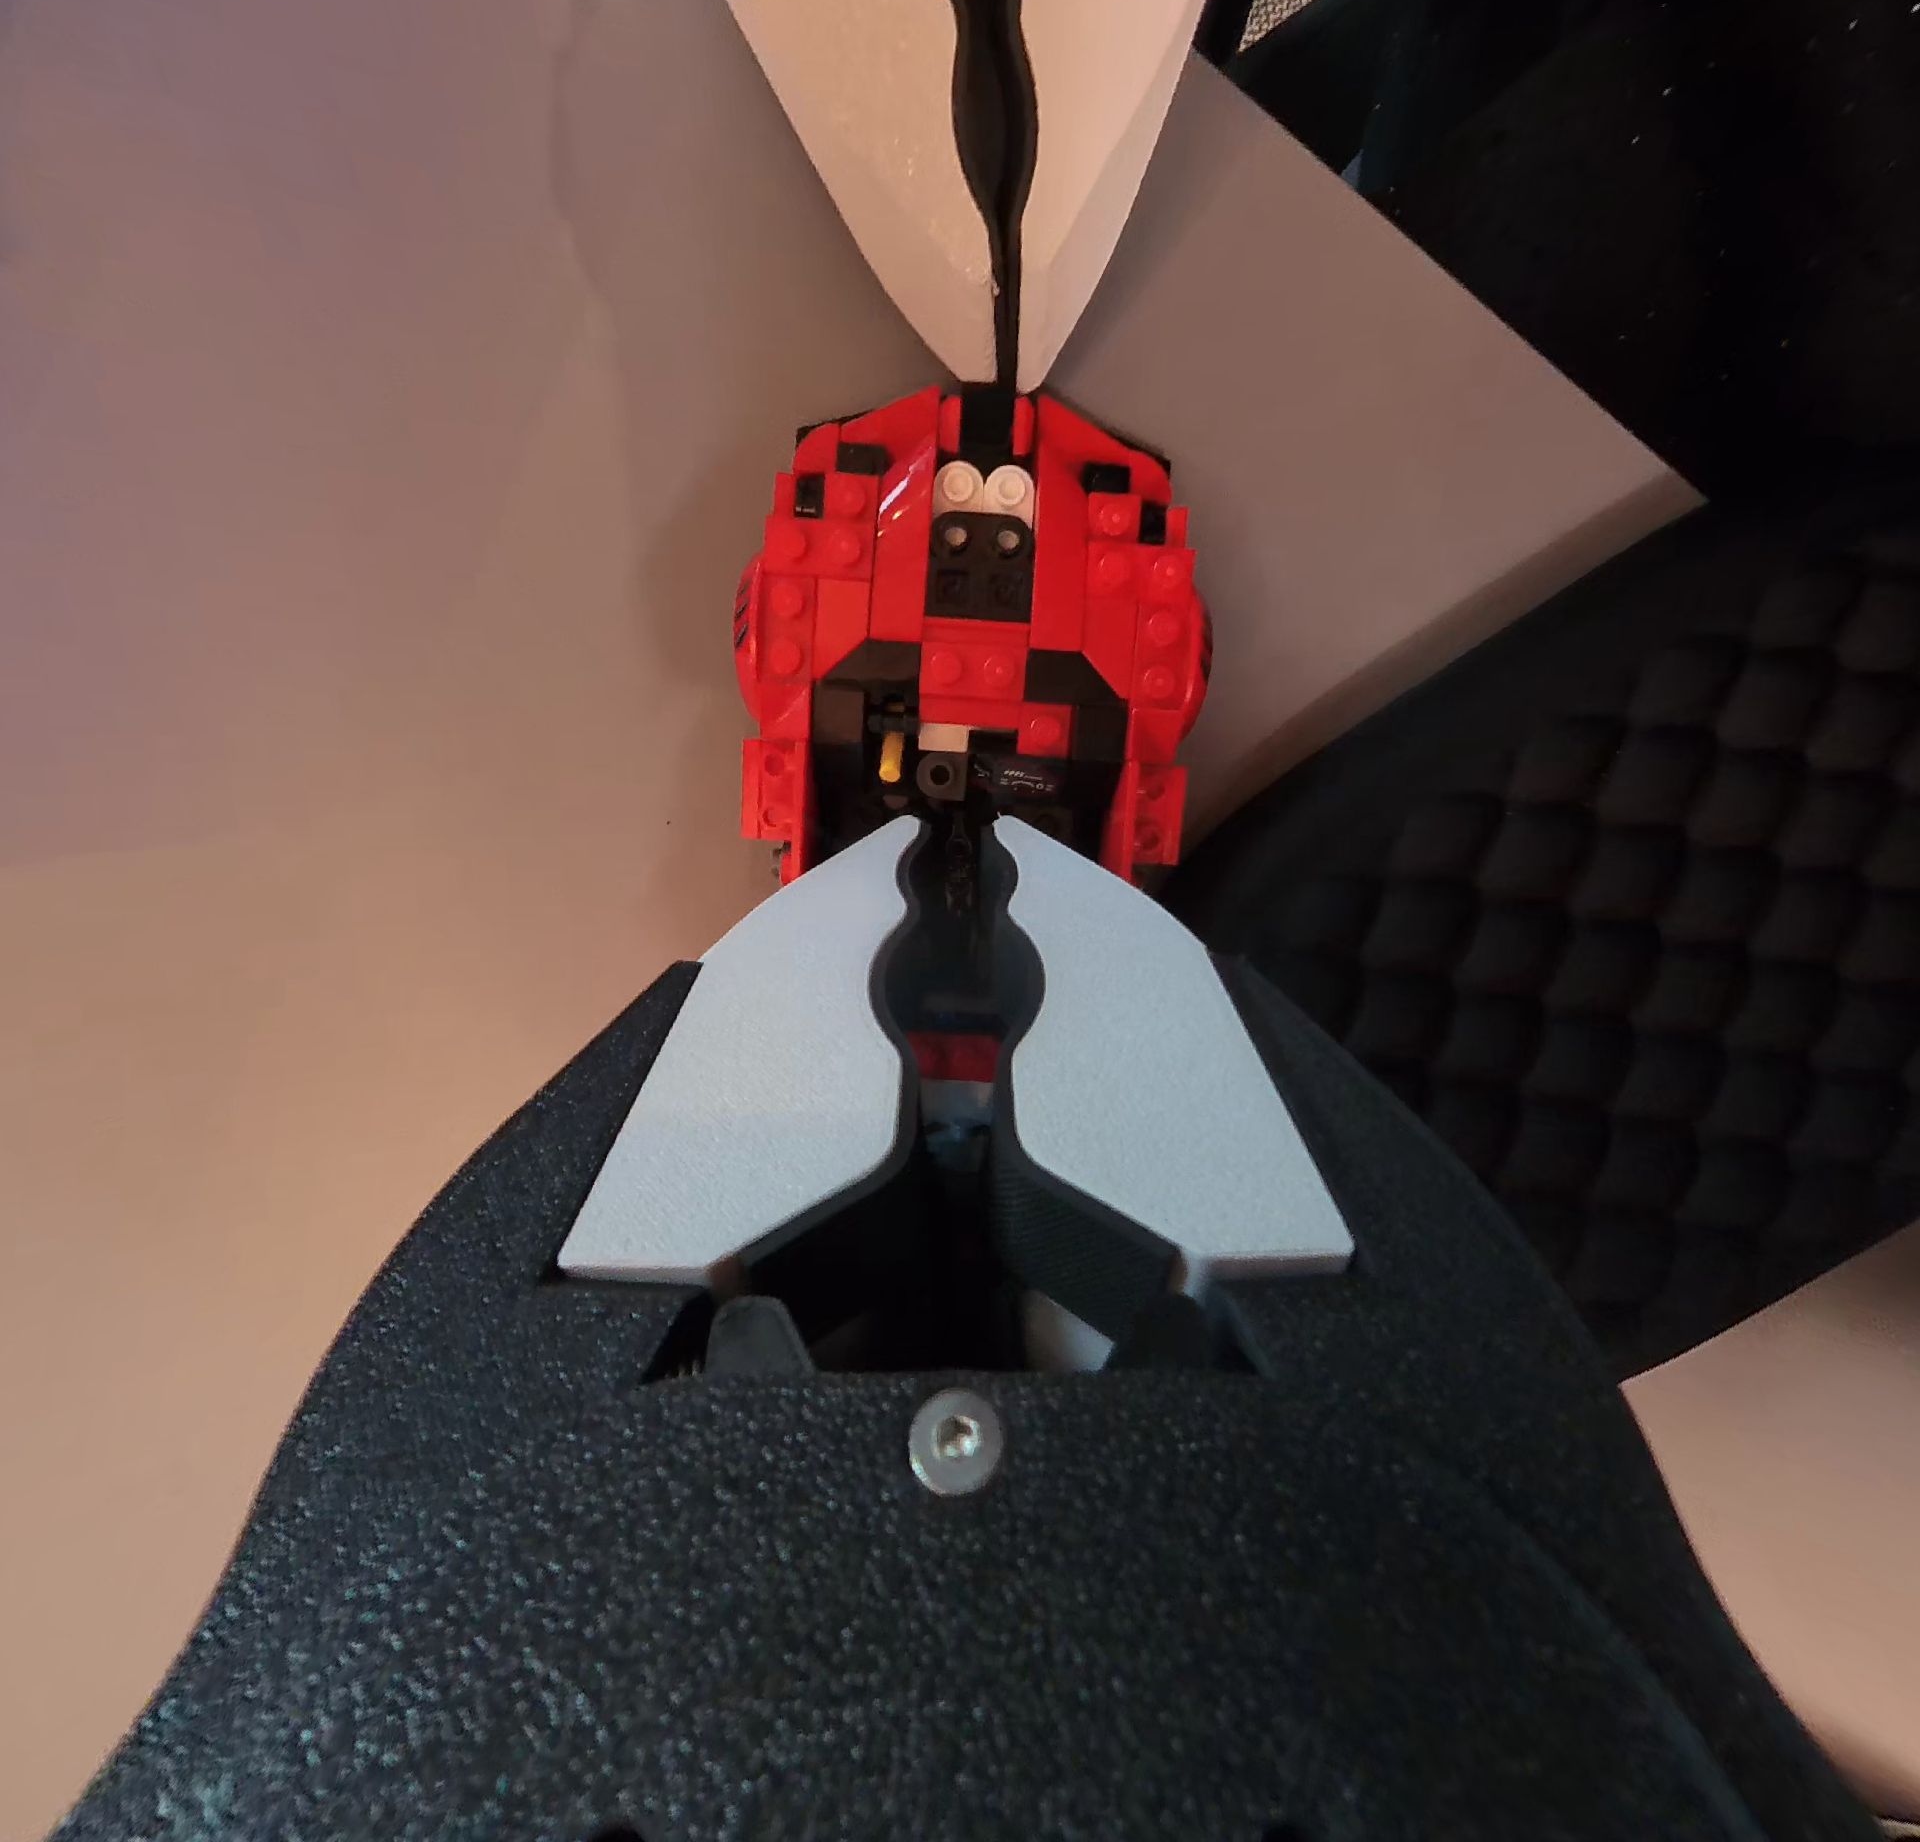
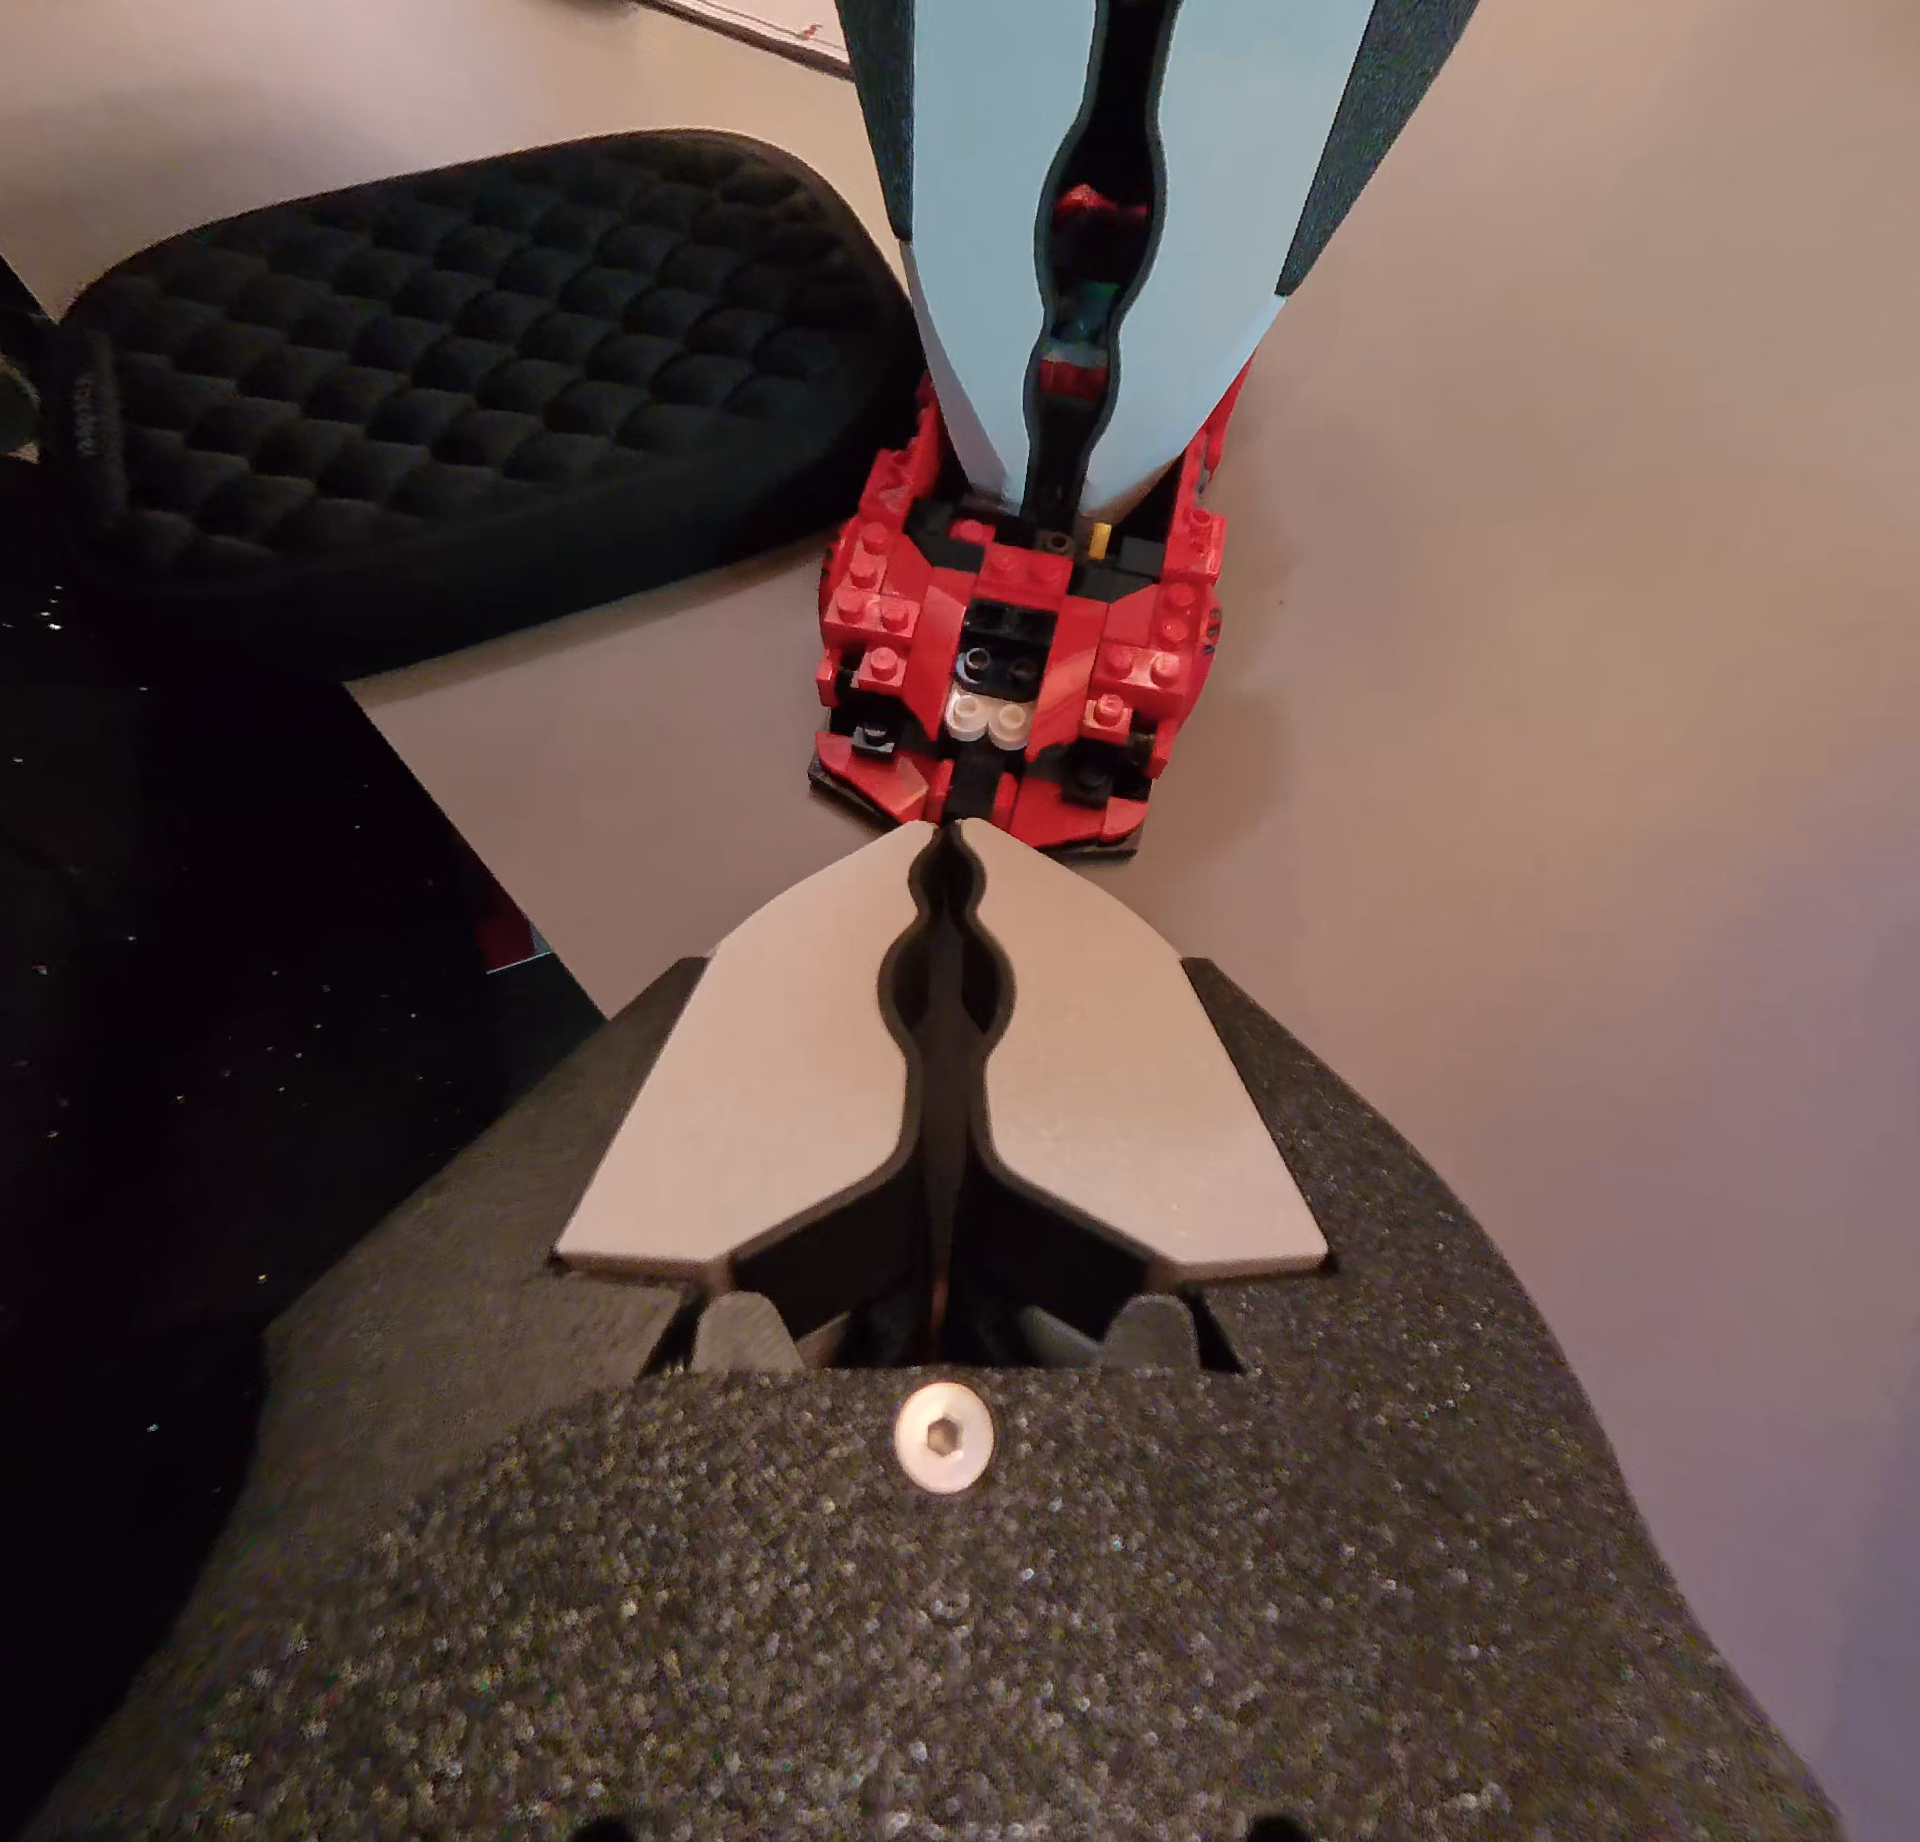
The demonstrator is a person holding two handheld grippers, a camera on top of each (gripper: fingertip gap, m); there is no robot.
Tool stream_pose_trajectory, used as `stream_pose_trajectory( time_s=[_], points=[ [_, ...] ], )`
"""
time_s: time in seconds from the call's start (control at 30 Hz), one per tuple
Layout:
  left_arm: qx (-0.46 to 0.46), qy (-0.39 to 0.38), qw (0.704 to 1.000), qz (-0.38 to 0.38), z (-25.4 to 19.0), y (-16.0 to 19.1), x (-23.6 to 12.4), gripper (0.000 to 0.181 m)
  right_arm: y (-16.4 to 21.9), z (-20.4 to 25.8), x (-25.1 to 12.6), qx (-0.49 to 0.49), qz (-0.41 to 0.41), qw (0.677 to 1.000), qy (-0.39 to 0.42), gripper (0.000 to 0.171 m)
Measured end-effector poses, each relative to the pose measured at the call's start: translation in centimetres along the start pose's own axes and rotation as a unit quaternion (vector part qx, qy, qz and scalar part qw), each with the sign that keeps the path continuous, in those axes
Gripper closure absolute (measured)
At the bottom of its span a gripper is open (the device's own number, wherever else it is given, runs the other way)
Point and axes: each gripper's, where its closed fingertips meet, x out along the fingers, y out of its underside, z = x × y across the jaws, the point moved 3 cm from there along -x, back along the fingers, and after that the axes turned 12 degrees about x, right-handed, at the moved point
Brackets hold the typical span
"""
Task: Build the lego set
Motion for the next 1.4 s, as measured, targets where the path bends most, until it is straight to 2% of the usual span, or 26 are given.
stream_pose_trajectory(
  time_s=[0.17, 0.2, 0.23, 0.53, 0.67, 0.77, 0.97, 1.23, 1.3, 1.4],
  points=[
    [0.002, 0.000, 1.000, -0.002, 0.0, 0.0, 0.0, 0.173, -0.4, 0.0, -1.1, 0.018, -0.033, 0.999, -0.032, 0.171],
    [0.003, 0.000, 1.000, 0.000, 0.1, 0.1, 0.0, 0.173, -0.7, 0.0, -1.4, 0.021, -0.044, 0.998, -0.035, 0.157],
    [0.004, -0.002, 1.000, 0.005, 0.1, 0.2, -0.1, 0.174, -0.9, -0.1, -1.6, 0.024, -0.051, 0.998, -0.033, 0.154],
    [0.017, -0.018, 0.997, 0.077, 0.4, 1.5, -2.5, 0.174, -1.2, -0.7, -2.4, 0.042, -0.083, 0.995, -0.032, 0.154],
    [0.037, -0.025, 0.984, 0.175, 1.0, 2.2, -5.4, 0.174, -1.0, -0.9, -2.3, 0.049, -0.085, 0.995, -0.032, 0.154],
    [0.066, -0.022, 0.957, 0.283, 1.4, 2.6, -7.4, 0.174, -1.0, -0.7, -2.1, 0.048, -0.083, 0.995, -0.034, 0.154],
    [0.125, 0.007, 0.869, 0.478, 2.3, 2.5, -11.2, 0.174, -0.9, -0.6, -1.9, 0.050, -0.081, 0.995, -0.038, 0.155],
    [0.164, 0.050, 0.770, 0.615, 3.6, -0.1, -14.6, 0.174, -0.7, -0.5, -1.6, 0.056, -0.076, 0.995, -0.045, 0.155],
    [0.174, 0.056, 0.759, 0.625, 3.8, -0.6, -14.7, 0.174, -0.7, -0.4, -1.6, 0.055, -0.076, 0.995, -0.046, 0.155],
    [0.178, 0.056, 0.759, 0.624, 4.0, -1.2, -14.7, 0.174, -0.8, -0.4, -1.6, 0.054, -0.077, 0.995, -0.046, 0.156]
  ],
)
